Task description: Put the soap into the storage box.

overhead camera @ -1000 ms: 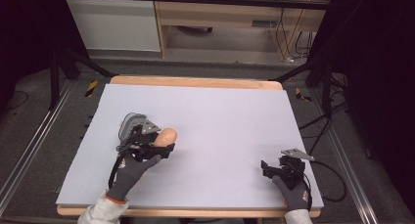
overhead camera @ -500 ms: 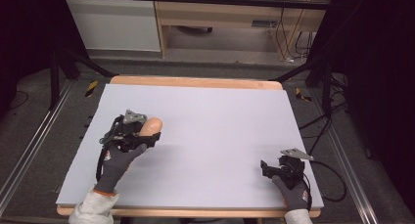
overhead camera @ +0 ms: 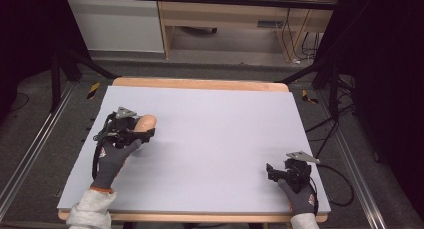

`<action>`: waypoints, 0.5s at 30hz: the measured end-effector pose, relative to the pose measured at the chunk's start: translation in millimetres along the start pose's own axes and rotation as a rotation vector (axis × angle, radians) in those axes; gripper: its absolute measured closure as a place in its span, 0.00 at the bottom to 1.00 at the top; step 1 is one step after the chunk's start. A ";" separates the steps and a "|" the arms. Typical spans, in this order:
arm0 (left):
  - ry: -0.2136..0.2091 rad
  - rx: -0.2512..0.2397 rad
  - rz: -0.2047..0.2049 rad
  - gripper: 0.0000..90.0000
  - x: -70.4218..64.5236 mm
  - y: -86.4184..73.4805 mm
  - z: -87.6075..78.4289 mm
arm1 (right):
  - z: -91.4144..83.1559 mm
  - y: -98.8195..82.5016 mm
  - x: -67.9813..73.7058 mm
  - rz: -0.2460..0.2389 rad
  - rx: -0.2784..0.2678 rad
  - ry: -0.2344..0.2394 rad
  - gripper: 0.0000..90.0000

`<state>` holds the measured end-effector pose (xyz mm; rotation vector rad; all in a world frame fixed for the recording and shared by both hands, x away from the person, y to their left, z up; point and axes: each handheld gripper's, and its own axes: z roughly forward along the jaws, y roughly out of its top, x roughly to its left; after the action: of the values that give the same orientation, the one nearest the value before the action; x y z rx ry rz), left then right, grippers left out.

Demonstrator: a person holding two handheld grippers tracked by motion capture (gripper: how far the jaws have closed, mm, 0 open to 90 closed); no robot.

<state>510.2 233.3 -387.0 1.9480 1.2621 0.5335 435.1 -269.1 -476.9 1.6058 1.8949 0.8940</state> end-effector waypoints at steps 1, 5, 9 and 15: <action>0.004 0.001 -0.006 0.35 2.7 0.1 0.5 | 0.1 0.1 -0.3 0.000 0.000 0.001 0.07; 0.028 0.006 -0.018 0.35 11.2 0.8 3.5 | 0.1 0.2 -0.2 -0.002 -0.003 -0.002 0.07; 0.040 0.019 -0.031 0.35 19.3 -1.0 9.8 | 0.6 0.2 -0.1 0.002 0.001 -0.001 0.07; 0.050 0.036 -0.040 0.35 27.5 -5.4 16.8 | 0.8 0.1 0.2 -0.002 0.001 -0.002 0.07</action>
<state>530.3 253.4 -403.2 1.9455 1.3482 0.5459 435.7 -268.8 -477.3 1.6050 1.8951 0.8904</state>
